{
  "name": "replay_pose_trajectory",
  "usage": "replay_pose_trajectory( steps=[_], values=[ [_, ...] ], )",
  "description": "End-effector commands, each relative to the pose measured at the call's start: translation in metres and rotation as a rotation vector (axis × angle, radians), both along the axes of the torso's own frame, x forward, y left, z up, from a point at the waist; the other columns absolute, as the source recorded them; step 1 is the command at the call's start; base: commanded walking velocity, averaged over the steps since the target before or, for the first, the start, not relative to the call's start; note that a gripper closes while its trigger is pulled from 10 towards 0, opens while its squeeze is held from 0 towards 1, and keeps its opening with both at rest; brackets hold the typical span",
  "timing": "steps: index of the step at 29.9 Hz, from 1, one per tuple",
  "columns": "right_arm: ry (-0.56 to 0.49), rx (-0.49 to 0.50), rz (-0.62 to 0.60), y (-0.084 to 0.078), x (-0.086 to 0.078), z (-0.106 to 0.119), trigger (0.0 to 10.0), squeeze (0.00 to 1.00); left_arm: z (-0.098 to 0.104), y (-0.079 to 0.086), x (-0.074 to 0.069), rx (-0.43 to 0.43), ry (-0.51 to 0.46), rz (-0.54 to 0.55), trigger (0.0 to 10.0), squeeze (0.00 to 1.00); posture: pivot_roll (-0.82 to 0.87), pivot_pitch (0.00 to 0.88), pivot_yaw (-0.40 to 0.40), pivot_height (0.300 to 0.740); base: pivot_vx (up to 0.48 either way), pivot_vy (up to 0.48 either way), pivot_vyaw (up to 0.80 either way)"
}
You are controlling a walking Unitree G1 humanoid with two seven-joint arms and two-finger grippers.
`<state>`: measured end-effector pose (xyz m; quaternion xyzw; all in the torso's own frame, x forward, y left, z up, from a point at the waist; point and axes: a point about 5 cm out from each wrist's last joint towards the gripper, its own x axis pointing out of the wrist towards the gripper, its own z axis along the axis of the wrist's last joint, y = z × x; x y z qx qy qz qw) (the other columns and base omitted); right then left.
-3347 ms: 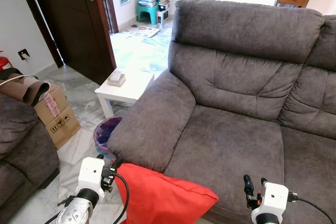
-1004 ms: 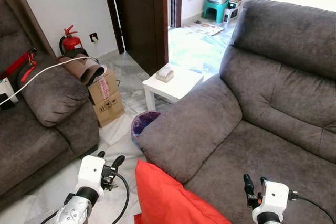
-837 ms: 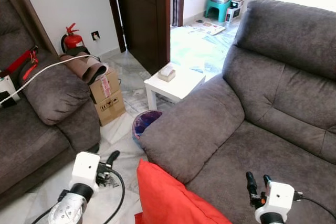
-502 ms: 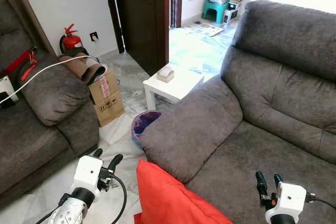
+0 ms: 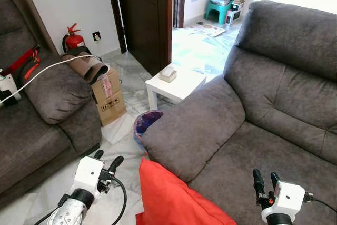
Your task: Move the pillow to the sofa from floor
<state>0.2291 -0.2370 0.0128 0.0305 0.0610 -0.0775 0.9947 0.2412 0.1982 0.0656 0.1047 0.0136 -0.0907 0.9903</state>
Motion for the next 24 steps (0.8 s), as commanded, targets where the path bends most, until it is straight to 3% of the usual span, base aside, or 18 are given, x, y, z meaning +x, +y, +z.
replay_pose_trajectory(
  steps=[1,5,24],
  values=[
    [0.019,-0.010,-0.006,-0.0042,0.0006,0.0003,10.0,0.00,0.0007,-0.0012,-0.0001,0.009,0.001,-0.007,10.0,0.00,-0.04,0.052,0.046,0.693,0.000,0.000,0.00],
    [0.015,-0.021,0.005,-0.0042,0.0019,0.0017,10.0,0.00,-0.0002,-0.0032,-0.0013,0.005,0.001,-0.010,10.0,0.00,-0.04,0.047,0.042,0.658,0.000,0.000,0.00],
    [-0.001,-0.004,0.049,0.0047,0.0044,0.0025,10.0,0.00,-0.0008,-0.0063,-0.0022,-0.022,-0.009,-0.010,10.0,0.00,-0.04,0.045,0.034,0.658,0.000,0.000,0.00]
  ],
)
